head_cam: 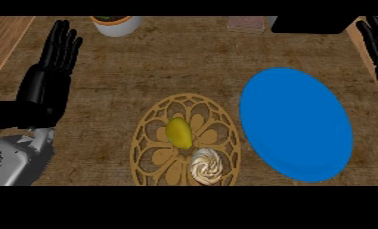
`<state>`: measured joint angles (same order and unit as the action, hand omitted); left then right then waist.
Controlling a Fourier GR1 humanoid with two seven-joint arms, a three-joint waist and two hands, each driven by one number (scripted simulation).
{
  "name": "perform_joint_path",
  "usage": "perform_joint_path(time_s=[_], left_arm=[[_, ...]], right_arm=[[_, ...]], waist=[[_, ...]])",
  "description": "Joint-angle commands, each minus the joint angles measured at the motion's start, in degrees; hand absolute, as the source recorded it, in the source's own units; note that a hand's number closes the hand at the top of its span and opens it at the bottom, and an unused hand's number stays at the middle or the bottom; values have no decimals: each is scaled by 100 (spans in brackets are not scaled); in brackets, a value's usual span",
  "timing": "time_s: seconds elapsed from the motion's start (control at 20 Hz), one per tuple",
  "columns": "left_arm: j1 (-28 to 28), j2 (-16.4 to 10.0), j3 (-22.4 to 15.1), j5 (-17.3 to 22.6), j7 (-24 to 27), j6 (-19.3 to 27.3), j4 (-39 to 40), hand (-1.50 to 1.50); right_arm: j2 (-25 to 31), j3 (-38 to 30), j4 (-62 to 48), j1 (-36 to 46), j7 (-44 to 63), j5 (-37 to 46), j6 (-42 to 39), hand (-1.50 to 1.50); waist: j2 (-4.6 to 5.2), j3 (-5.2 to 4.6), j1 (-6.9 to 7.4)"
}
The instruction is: Pick the lemon from the placemat and place it in the plate
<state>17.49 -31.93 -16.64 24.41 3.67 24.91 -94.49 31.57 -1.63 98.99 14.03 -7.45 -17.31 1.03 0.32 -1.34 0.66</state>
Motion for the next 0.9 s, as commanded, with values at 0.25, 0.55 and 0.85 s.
perform_joint_path(time_s=[0.25,0.55,0.85], left_arm=[[375,-312,-361,-226,-178,-602,44,0],[226,-322,-347,-82,-334,-748,336,0],[153,-414,-63,56,-264,-957,474,0]], right_arm=[[-1621,3131,326,994,466,196,-852,150],[-2104,4211,-504,695,1324,2819,757,-150],[-3122,5288,-1586,323,75,2626,2685,-150]], waist=[[158,104,988],[67,113,396],[20,140,239]])
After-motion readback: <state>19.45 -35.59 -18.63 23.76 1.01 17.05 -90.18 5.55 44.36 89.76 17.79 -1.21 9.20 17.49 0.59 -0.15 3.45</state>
